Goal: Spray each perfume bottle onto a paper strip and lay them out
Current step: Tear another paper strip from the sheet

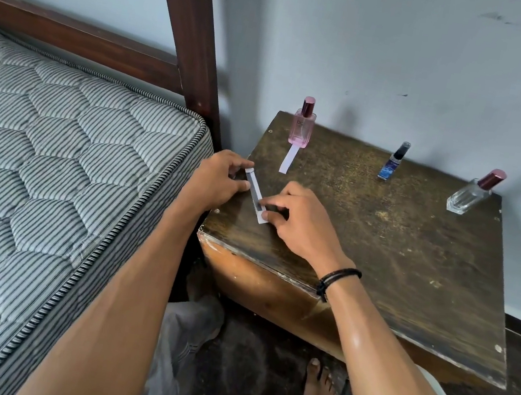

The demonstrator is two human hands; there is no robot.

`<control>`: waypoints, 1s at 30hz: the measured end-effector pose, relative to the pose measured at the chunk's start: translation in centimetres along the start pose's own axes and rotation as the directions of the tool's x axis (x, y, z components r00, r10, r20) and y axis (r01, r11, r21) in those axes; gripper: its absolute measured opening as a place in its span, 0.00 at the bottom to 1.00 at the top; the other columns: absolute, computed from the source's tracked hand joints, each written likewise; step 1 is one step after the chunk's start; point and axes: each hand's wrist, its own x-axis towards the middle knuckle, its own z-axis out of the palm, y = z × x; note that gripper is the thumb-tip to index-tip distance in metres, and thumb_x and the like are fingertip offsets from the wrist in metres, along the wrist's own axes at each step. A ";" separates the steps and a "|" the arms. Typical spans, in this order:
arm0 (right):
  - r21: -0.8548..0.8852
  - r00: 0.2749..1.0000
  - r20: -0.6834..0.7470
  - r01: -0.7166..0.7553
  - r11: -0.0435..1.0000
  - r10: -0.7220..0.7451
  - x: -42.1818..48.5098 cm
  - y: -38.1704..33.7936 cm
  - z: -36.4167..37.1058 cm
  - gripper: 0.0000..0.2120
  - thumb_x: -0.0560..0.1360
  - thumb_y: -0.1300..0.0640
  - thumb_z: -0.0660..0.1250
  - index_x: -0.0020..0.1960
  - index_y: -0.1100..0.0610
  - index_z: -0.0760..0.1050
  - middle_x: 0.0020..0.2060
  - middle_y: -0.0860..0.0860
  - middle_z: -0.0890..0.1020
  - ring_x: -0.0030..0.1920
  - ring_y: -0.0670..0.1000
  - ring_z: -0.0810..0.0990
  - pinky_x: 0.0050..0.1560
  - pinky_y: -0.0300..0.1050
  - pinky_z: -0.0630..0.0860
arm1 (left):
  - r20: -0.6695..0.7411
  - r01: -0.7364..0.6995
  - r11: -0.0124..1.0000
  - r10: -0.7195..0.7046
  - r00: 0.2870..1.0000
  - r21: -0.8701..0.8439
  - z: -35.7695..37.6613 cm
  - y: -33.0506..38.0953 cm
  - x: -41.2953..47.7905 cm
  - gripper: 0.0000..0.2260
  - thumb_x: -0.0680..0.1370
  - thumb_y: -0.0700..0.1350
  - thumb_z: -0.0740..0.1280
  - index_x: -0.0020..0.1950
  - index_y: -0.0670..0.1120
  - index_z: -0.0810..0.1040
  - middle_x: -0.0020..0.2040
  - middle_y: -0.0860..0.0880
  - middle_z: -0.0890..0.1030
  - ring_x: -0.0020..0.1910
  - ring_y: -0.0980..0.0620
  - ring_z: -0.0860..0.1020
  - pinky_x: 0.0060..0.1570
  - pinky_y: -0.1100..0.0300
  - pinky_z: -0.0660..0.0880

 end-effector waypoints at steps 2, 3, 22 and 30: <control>-0.004 1.000 -0.009 0.010 1.000 -0.010 0.1 0.0 0.1 0.11 0.79 0.52 0.71 0.60 0.49 0.84 0.46 0.45 0.74 0.49 0.49 0.72 0.47 0.46 0.72 | -0.009 -0.004 1.000 0.004 1.000 0.007 0.0 0.1 0.1 0.18 0.75 0.39 0.75 0.64 0.49 0.82 0.61 0.50 0.80 0.58 0.51 0.79 0.61 0.57 0.75; -0.010 1.000 -0.019 0.014 1.000 -0.014 0.1 0.0 0.1 0.10 0.79 0.52 0.71 0.60 0.49 0.85 0.46 0.45 0.74 0.49 0.49 0.72 0.47 0.47 0.73 | -0.014 -0.005 1.000 0.005 1.000 0.005 -0.1 0.2 0.2 0.18 0.75 0.38 0.74 0.63 0.49 0.82 0.60 0.50 0.81 0.58 0.52 0.79 0.60 0.58 0.74; 0.840 0.887 0.015 -0.262 0.475 0.462 1.2 -0.2 -1.1 0.05 0.78 0.65 0.71 0.53 0.62 0.84 0.42 0.56 0.88 0.42 0.54 0.87 0.41 0.40 0.81 | 0.005 -0.004 0.985 0.003 1.000 0.171 0.6 1.4 0.0 0.16 0.75 0.50 0.75 0.62 0.53 0.82 0.59 0.50 0.74 0.65 0.46 0.67 0.59 0.62 0.58; 0.926 0.843 0.082 -0.262 0.273 0.531 1.3 0.0 -2.0 0.04 0.78 0.67 0.70 0.51 0.62 0.84 0.42 0.54 0.88 0.44 0.56 0.88 0.46 0.44 0.83 | -0.083 -0.035 0.993 0.045 0.996 0.116 1.1 2.3 0.1 0.04 0.76 0.48 0.74 0.49 0.50 0.86 0.45 0.51 0.84 0.52 0.50 0.79 0.50 0.56 0.75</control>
